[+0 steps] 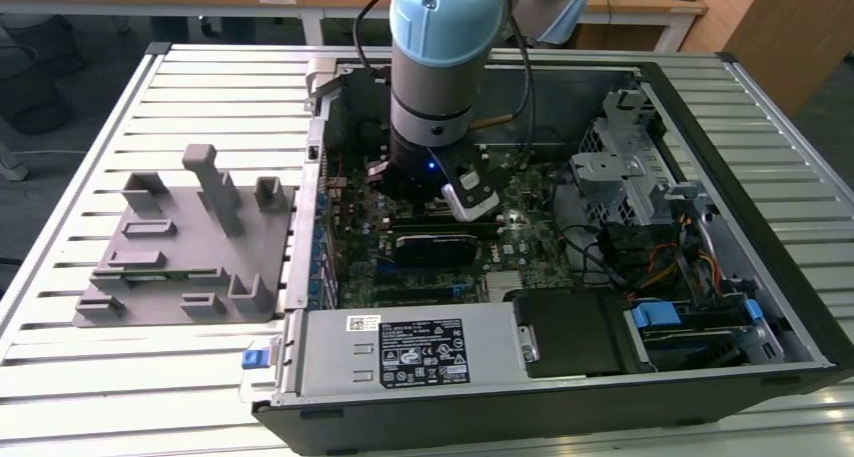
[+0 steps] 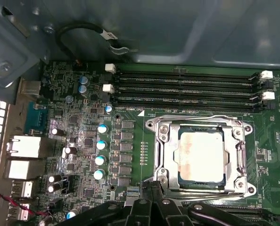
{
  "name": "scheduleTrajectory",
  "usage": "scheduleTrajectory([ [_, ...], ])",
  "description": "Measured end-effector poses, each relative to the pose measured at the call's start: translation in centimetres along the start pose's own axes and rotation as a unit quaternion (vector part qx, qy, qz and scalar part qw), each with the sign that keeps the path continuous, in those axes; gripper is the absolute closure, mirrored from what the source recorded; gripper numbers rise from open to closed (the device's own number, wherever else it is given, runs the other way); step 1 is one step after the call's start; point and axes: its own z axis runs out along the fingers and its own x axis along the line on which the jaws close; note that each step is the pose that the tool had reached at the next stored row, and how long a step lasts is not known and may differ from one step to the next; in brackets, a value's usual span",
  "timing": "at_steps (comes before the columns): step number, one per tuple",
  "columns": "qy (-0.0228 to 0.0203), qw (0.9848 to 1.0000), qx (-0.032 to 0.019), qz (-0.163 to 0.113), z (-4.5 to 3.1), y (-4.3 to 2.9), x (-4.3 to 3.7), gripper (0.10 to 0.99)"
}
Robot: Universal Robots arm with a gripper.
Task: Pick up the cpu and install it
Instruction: 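Install the second cpu locking lever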
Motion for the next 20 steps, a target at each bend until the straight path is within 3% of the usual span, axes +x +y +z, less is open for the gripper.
scheduleTrajectory([
  [5,0.0037,1.0000,-0.0001,0.001,-0.03,-0.05,-0.69,0.980],
  [14,0.0038,1.0000,-0.0012,0.001,-0.20,-0.86,-0.68,0.980],
  [20,0.0038,1.0000,-0.0034,0.001,-0.21,-0.95,-0.68,0.980],
])
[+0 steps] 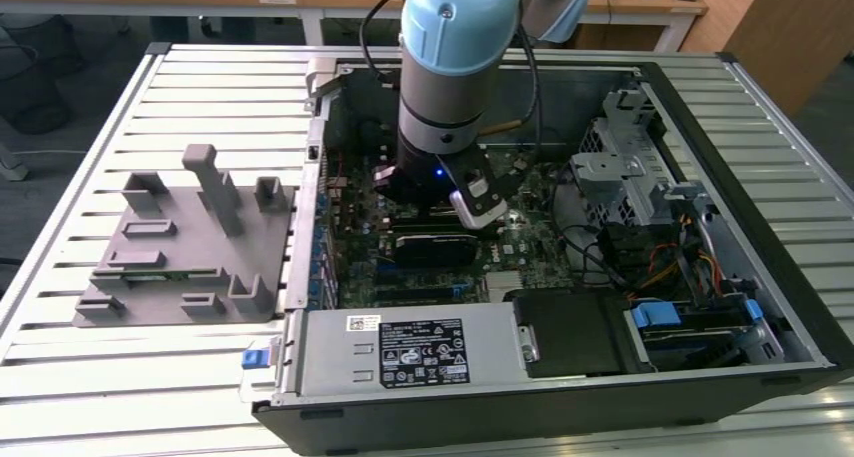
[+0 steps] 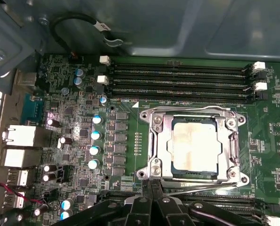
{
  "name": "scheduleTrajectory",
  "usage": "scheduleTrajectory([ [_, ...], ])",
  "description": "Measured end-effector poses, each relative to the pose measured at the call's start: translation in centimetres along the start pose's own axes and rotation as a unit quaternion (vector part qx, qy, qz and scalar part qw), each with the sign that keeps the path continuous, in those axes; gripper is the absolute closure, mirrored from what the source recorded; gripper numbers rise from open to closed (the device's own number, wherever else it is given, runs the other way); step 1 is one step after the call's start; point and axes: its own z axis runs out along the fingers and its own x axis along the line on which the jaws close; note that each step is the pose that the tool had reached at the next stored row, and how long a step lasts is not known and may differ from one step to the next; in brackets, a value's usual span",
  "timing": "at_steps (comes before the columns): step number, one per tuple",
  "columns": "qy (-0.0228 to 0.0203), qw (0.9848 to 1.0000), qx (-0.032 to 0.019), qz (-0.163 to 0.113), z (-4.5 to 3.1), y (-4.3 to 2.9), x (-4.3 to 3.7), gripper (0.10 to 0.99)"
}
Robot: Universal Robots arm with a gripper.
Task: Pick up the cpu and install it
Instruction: 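Install the second cpu locking lever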
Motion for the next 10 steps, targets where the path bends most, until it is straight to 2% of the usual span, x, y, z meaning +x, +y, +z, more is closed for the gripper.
scheduleTrajectory([
  [4,-0.0002,1.0000,-0.0071,0.000,-0.01,-0.07,0.00,0.980],
  [5,-0.0005,0.9999,-0.0166,0.000,0.03,-0.13,0.01,0.980],
  [10,-0.0007,0.9998,-0.0220,-0.001,0.29,-0.36,0.03,0.980],
])
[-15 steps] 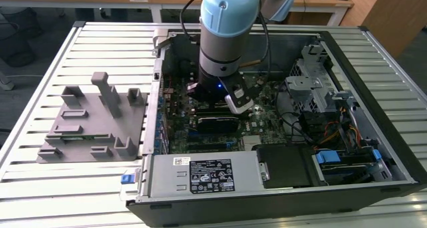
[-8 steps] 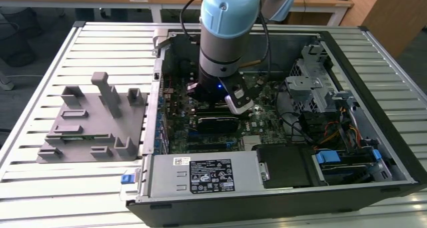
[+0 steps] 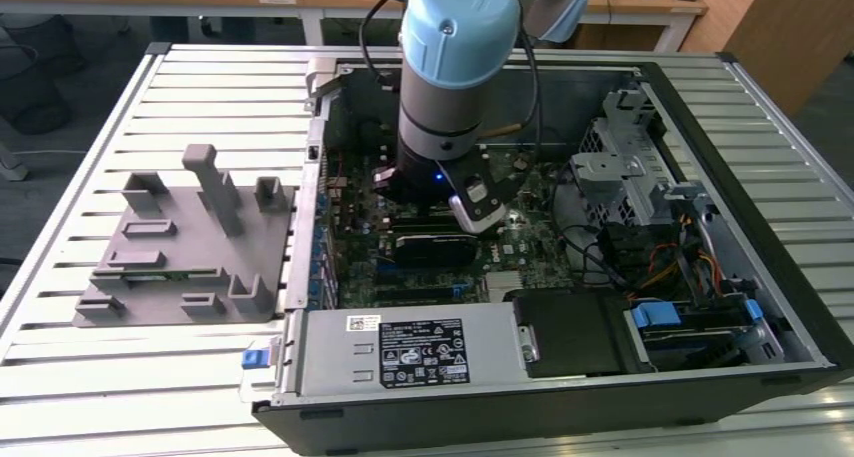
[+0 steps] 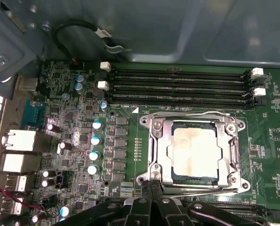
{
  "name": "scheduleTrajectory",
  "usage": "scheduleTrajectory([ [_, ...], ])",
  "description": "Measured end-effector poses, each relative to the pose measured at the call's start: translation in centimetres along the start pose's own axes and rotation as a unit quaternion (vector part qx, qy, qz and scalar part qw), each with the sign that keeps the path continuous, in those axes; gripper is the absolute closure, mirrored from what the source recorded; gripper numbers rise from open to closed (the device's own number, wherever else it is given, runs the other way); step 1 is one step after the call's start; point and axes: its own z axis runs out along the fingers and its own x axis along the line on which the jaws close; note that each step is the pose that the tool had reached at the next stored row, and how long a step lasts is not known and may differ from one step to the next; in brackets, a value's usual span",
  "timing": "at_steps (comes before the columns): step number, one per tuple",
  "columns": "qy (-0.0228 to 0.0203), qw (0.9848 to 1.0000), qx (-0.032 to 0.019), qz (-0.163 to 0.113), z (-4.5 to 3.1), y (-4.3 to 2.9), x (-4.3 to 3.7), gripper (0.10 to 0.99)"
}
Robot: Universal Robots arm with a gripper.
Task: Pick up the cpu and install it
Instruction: 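Install the second cpu locking lever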
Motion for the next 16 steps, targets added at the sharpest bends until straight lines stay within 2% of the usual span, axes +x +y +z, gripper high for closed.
scheduleTrajectory([
  [10,-0.0003,0.9999,-0.0102,0.000,0.13,-0.07,0.19,0.980],
  [16,-0.0003,0.9999,-0.0136,0.000,0.26,-0.11,0.31,0.980],
])
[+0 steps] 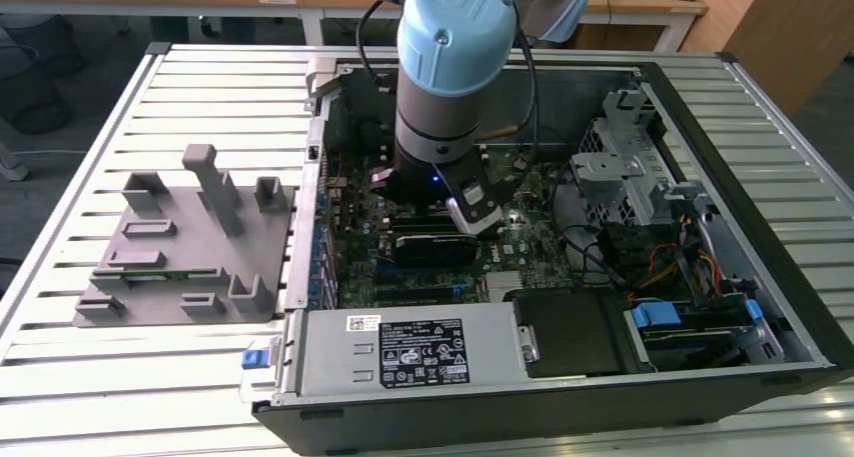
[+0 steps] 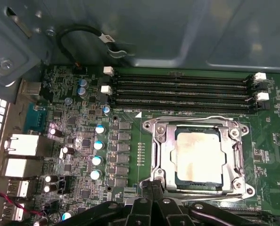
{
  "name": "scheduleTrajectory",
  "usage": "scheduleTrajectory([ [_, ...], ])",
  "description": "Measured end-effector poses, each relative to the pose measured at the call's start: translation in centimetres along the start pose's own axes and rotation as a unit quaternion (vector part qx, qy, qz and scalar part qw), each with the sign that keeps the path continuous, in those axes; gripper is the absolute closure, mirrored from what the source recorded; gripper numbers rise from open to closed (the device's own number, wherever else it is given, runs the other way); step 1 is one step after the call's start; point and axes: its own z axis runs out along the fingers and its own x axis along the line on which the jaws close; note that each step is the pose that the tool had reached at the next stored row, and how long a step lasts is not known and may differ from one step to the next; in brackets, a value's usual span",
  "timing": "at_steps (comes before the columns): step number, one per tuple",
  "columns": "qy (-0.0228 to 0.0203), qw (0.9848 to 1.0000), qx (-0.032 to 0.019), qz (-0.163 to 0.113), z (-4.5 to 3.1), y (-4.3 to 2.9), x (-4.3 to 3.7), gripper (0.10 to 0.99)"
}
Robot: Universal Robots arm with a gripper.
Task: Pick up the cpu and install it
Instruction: 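Install the second cpu locking lever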
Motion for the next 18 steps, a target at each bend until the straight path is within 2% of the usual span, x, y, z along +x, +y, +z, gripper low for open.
scheduleTrajectory([
  [4,-0.0007,1.0000,-0.0025,0.000,0.26,-0.04,-0.01,0.980],
  [18,-0.0002,1.0000,-0.0025,0.000,0.13,-0.02,0.17,0.980],
])
